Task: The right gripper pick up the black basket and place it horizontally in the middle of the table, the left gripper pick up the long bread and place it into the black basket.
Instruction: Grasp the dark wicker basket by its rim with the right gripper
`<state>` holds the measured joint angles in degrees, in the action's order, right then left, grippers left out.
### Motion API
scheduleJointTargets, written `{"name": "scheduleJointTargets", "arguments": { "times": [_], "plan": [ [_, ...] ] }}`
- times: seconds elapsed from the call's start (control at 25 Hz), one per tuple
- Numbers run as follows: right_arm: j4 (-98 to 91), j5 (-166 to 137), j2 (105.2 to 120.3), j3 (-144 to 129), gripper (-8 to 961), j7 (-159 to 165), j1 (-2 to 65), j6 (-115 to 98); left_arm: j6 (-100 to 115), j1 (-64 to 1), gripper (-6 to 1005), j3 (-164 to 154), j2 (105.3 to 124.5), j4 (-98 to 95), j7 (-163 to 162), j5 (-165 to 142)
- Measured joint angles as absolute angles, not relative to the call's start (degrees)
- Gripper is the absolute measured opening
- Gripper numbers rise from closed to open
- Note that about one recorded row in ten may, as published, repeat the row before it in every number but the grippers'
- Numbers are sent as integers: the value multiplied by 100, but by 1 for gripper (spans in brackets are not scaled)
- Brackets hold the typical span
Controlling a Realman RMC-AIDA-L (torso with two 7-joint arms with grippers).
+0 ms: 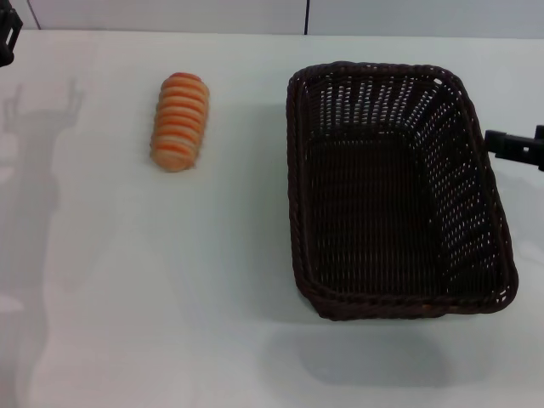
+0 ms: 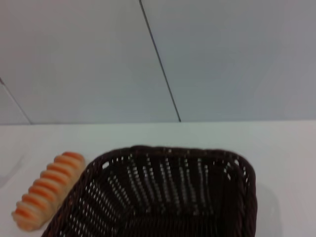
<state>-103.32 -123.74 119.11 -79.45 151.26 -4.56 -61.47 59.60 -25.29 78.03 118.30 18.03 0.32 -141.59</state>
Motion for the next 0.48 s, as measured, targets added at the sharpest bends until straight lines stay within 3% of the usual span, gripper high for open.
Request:
{"name": "scheduleJointTargets", "arguments": {
  "times": [0.48],
  "plan": [
    [-9807,-12417,11902,-7741,833,15137,-329,-6322,5959,-2557,858,7805,11829,1844,32,-14161]
  ]
}}
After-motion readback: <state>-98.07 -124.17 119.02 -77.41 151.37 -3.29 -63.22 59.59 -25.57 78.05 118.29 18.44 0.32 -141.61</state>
